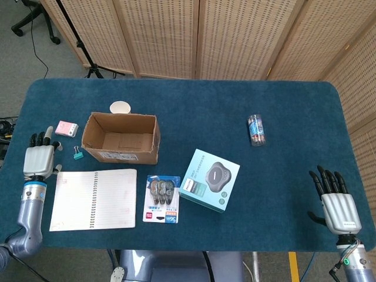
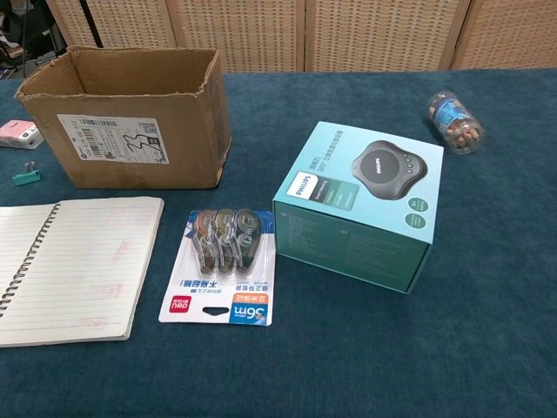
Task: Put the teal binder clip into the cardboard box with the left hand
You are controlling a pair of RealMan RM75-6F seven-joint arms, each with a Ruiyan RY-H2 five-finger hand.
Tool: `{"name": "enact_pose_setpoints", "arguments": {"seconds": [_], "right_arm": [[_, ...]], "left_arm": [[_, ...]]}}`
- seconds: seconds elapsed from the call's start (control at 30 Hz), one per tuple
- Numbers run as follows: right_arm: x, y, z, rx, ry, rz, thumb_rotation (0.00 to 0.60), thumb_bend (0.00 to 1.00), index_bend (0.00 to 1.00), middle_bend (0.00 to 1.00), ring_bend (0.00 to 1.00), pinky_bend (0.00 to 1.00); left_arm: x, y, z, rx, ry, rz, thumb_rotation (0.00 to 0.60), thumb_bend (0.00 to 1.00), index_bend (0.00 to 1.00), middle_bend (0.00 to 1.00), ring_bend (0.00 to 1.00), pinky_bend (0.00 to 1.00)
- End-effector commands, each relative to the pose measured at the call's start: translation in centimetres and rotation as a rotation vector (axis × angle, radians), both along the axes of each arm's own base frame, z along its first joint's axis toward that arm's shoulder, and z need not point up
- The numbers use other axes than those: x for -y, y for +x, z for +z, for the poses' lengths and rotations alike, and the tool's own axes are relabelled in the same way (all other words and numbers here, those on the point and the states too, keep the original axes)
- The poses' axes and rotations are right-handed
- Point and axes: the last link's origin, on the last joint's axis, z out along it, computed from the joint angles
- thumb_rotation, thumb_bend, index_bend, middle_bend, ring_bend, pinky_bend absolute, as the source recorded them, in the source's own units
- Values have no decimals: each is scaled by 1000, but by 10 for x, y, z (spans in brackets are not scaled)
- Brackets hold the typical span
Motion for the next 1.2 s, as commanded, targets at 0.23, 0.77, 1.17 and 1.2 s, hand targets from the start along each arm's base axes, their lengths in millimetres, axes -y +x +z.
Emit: {"name": "enact_pose_setpoints", "arguments": {"seconds": [0.23,0.77,1.17,1.2], "right_arm": [[2,0,-2,-7,3,-3,600,156,20,0,0,0],[8,-2,-7,-20,7,-18,600,158,20,0,0,0],[7,-1,-8,-23,11,-9,600,158,20,0,0,0],[7,-1,-8,-23,12,-9,600,156,20,0,0,0]], "left_arm": [[-12,0,-11,-10,-2,13,600,232,418,0,0,0],[-27,0,-42,-2,-27,37,600,235,424,0,0,0],[-29,3,-52,9,-8,12,600,249,453,0,0,0],[-29,4,-52,10,-7,10,600,251,455,0,0,0]]}}
